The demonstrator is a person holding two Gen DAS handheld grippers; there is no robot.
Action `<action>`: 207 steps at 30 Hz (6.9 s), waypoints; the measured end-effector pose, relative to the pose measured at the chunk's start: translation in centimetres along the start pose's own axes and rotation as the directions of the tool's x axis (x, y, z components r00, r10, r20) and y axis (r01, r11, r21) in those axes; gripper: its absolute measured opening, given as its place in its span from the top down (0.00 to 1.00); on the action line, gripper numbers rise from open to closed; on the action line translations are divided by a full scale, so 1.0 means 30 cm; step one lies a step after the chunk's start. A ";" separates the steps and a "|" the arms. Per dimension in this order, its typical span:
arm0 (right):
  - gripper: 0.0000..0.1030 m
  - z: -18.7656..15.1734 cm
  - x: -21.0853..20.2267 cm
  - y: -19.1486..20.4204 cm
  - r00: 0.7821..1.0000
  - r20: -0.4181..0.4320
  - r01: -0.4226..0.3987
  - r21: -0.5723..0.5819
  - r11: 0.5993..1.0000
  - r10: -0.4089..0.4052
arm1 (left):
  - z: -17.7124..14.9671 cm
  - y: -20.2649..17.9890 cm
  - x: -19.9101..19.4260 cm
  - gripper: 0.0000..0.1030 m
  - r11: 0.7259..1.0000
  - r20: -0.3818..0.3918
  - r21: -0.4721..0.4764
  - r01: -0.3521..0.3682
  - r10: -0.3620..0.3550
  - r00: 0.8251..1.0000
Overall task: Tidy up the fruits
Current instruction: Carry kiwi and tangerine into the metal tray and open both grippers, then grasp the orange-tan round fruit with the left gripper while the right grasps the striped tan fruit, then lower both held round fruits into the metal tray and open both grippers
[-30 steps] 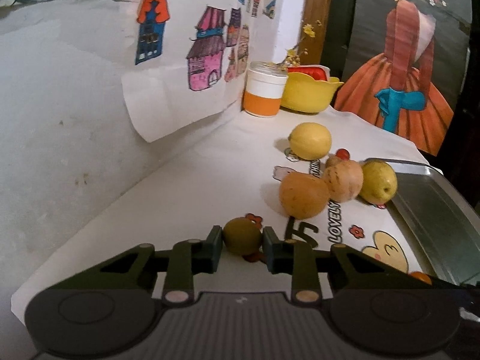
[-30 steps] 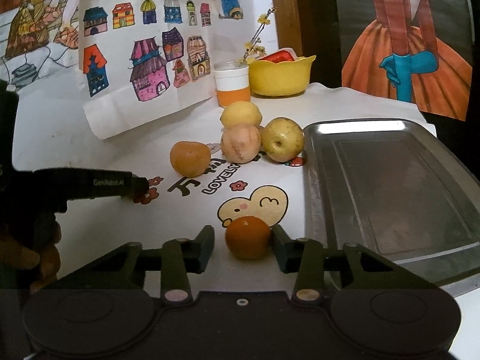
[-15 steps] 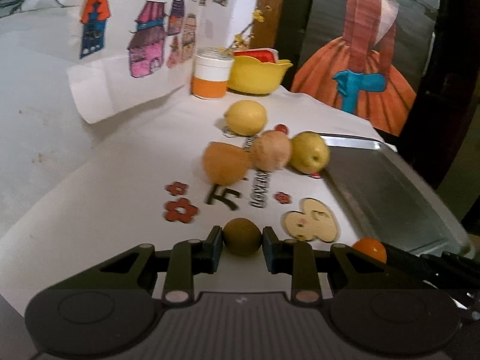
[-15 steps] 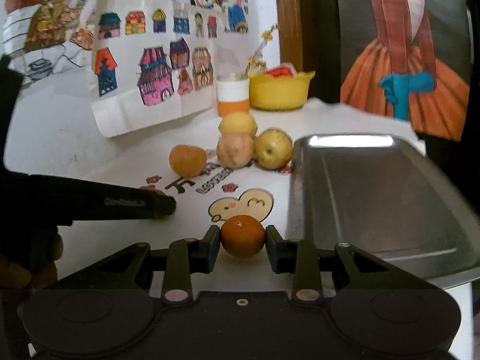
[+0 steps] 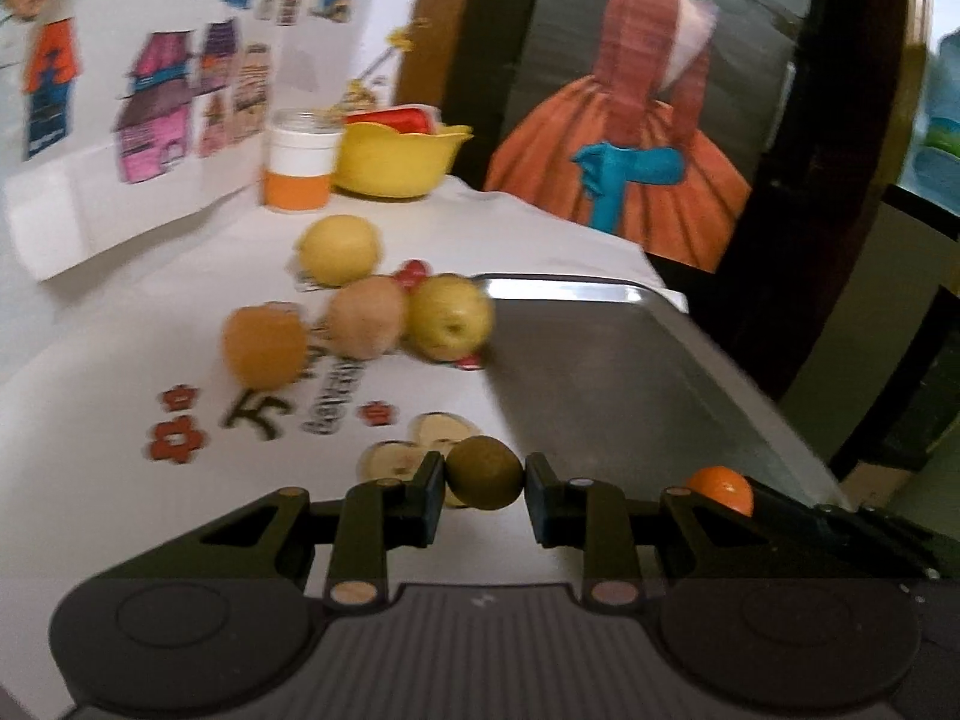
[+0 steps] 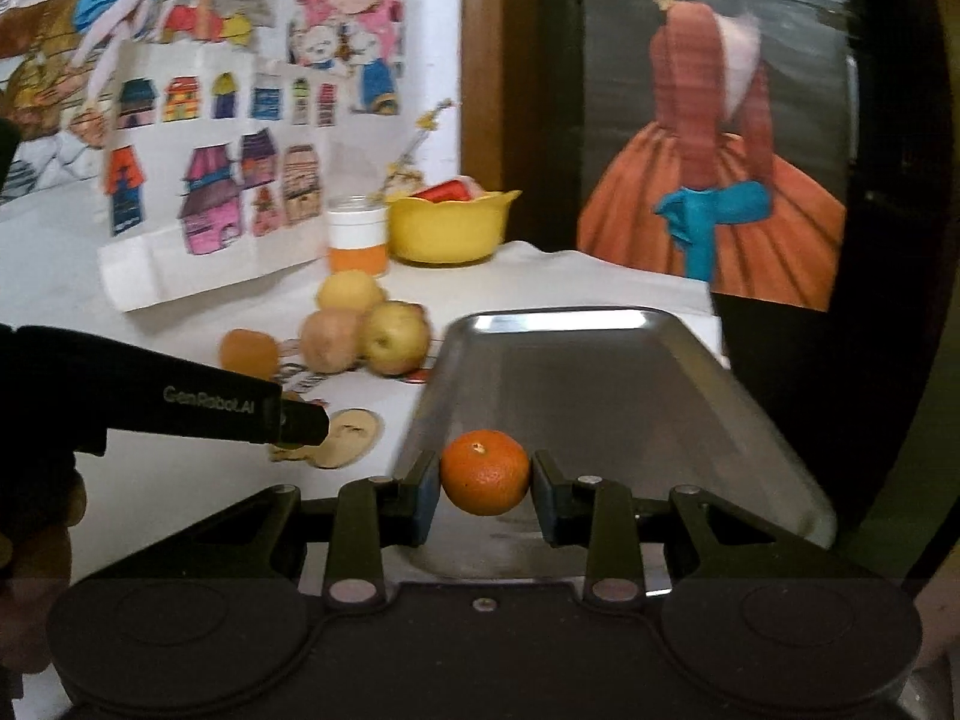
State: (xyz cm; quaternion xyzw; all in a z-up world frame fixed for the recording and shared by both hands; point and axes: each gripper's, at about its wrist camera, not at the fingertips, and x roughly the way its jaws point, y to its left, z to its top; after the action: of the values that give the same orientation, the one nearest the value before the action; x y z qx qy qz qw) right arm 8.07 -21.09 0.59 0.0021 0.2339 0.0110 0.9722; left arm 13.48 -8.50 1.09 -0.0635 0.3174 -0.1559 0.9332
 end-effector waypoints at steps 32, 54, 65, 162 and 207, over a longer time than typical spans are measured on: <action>0.65 -0.024 0.053 -0.133 0.991 -0.093 0.093 -0.004 0.996 -0.093 | 0.007 -0.185 0.124 0.70 0.994 -0.119 0.075 0.083 -0.074 0.990; 0.01 0.004 -0.033 -0.103 0.996 0.031 0.078 0.043 0.996 -0.079 | 0.070 -0.050 -0.013 0.08 1.000 0.056 -0.027 -0.001 0.002 0.998; 0.01 0.029 -0.040 -0.001 0.999 0.045 -0.003 0.044 0.999 0.001 | 0.062 0.106 -0.077 0.00 0.988 0.126 -0.061 -0.142 0.148 0.981; 0.50 0.219 0.547 0.398 0.963 -0.120 -0.239 -0.799 0.551 0.243 | 0.186 0.444 0.164 0.53 0.961 -0.072 -0.270 -0.061 0.042 0.996; 0.50 0.141 0.238 -0.118 1.000 -0.019 -0.026 -0.625 0.780 0.018 | 0.171 -0.013 0.230 0.53 0.984 -0.101 -0.115 0.133 -0.145 0.984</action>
State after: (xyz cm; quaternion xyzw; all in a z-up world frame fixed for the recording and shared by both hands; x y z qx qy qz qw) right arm 16.42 -24.46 1.07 -0.3175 0.2229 0.0994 0.9163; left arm 21.68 -11.04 1.28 -0.1270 0.3706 -0.2068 0.8965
